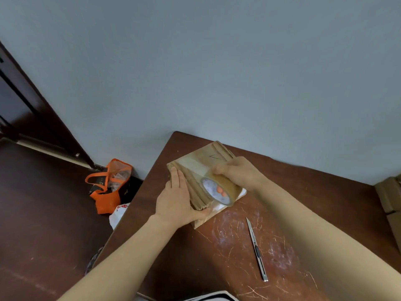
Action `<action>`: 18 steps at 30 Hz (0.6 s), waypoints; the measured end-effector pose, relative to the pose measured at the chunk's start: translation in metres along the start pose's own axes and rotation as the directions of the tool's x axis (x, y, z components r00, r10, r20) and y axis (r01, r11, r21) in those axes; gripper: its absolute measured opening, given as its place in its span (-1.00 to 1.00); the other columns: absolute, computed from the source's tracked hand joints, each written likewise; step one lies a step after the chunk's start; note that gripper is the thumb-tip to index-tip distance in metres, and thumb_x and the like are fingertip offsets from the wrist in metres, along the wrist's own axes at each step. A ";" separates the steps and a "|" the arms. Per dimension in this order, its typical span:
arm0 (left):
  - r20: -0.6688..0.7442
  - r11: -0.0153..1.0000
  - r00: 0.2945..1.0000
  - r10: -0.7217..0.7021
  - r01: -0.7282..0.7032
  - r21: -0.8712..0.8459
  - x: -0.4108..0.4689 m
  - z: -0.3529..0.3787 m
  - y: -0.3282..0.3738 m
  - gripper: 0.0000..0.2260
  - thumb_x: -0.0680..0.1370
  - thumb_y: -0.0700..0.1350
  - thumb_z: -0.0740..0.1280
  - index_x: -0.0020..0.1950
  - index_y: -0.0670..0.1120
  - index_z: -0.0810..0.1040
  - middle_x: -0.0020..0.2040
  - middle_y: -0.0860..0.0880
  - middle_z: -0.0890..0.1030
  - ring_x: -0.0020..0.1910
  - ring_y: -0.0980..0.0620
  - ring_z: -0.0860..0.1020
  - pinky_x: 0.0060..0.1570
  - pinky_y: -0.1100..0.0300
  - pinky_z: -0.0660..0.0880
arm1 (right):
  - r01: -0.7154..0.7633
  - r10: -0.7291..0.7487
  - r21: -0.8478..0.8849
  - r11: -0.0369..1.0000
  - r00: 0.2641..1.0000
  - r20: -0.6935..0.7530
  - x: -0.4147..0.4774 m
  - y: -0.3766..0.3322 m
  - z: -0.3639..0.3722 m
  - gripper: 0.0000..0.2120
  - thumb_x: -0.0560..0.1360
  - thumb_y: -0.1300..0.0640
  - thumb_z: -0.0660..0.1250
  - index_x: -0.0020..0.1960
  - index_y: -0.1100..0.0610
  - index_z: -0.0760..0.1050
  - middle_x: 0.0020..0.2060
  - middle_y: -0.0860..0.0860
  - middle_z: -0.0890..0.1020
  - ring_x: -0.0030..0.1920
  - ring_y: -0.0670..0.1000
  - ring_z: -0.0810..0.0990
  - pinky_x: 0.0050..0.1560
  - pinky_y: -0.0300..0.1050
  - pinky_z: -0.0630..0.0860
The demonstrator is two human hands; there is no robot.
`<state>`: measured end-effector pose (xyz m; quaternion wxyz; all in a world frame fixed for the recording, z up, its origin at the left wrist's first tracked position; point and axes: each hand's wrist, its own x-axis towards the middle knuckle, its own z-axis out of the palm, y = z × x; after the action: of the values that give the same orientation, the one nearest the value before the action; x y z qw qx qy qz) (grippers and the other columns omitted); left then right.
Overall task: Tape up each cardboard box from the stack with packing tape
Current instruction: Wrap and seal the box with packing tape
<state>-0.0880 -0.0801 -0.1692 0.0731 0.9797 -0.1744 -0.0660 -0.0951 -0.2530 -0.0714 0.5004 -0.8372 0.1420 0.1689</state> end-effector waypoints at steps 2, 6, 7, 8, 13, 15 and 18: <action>0.040 1.000 0.999 0.006 -0.007 0.020 -0.001 -0.002 0.001 0.23 0.26 0.60 0.09 0.53 -0.32 -0.15 0.55 -0.25 -0.17 0.47 -0.12 0.19 0.35 0.16 0.28 | 0.003 -0.004 -0.062 0.998 1.000 -0.016 -0.015 0.017 -0.006 -0.52 0.52 -0.02 0.32 -0.52 0.16 0.49 -0.60 -0.02 0.52 -0.54 -0.12 0.48 -0.38 -0.30 0.48; 0.024 0.998 1.000 0.016 -0.018 0.059 -0.003 -0.007 0.003 0.28 0.15 0.64 -0.08 0.54 -0.30 -0.12 0.56 -0.23 -0.13 0.47 -0.11 0.18 0.33 0.15 0.31 | -0.047 0.046 -0.041 0.998 0.998 -0.044 -0.029 0.045 0.005 -0.46 0.55 -0.09 0.29 -0.42 0.32 0.53 -0.55 0.06 0.56 -0.50 -0.04 0.49 -0.28 -0.15 0.57; 0.033 0.998 0.999 0.009 -0.011 0.056 -0.004 -0.008 0.004 0.29 0.12 0.64 -0.11 0.54 -0.30 -0.13 0.56 -0.22 -0.13 0.48 -0.11 0.17 0.34 0.15 0.31 | -0.060 0.057 -0.045 0.997 0.997 -0.058 -0.030 0.049 0.009 -0.46 0.57 -0.07 0.27 -0.45 0.27 0.52 -0.59 0.01 0.55 -0.54 -0.09 0.49 -0.36 -0.26 0.50; 0.043 0.999 0.999 0.001 -0.003 0.053 -0.004 -0.009 0.004 0.29 0.12 0.65 -0.11 0.54 -0.30 -0.13 0.56 -0.22 -0.13 0.48 -0.11 0.16 0.34 0.14 0.30 | -0.073 0.068 -0.068 0.995 0.995 -0.066 -0.030 0.054 0.013 -0.48 0.58 -0.07 0.24 -0.45 0.22 0.51 -0.61 -0.03 0.54 -0.56 -0.13 0.49 -0.38 -0.34 0.45; 0.093 0.997 0.996 -0.008 0.001 0.072 -0.005 -0.012 0.004 0.20 0.29 0.56 0.17 0.55 -0.27 -0.19 0.56 -0.20 -0.18 0.51 -0.10 0.09 0.38 0.12 0.27 | -0.162 0.146 -0.196 0.967 0.985 -0.093 -0.023 0.080 0.029 -0.52 0.59 -0.12 0.17 -0.39 0.12 0.47 -0.59 -0.08 0.57 -0.57 -0.18 0.51 -0.33 -0.29 0.46; 0.113 0.997 0.994 -0.010 0.002 0.071 -0.004 -0.012 0.004 0.19 0.29 0.55 0.19 0.55 -0.26 -0.19 0.56 -0.19 -0.20 0.52 -0.10 0.05 0.41 0.12 0.22 | -0.181 0.166 -0.146 0.973 0.980 -0.108 -0.020 0.087 0.035 -0.50 0.59 -0.12 0.17 -0.42 0.14 0.47 -0.60 -0.07 0.56 -0.56 -0.17 0.51 -0.33 -0.30 0.46; 0.182 0.998 0.983 -0.007 -0.005 0.061 -0.003 -0.014 0.000 0.22 0.27 0.56 0.19 0.55 -0.25 -0.23 0.56 -0.20 -0.24 0.55 -0.13 -0.10 0.48 0.07 0.01 | -0.150 0.144 -0.029 0.988 0.979 -0.147 -0.018 0.091 0.042 -0.46 0.59 -0.09 0.20 -0.51 0.13 0.42 -0.63 -0.05 0.53 -0.57 -0.16 0.50 -0.37 -0.38 0.43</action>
<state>-0.0882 -0.0769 -0.1550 0.0268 0.9715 -0.1818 -0.1499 -0.1544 -0.2559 -0.1544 0.4580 -0.8443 0.2361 0.1471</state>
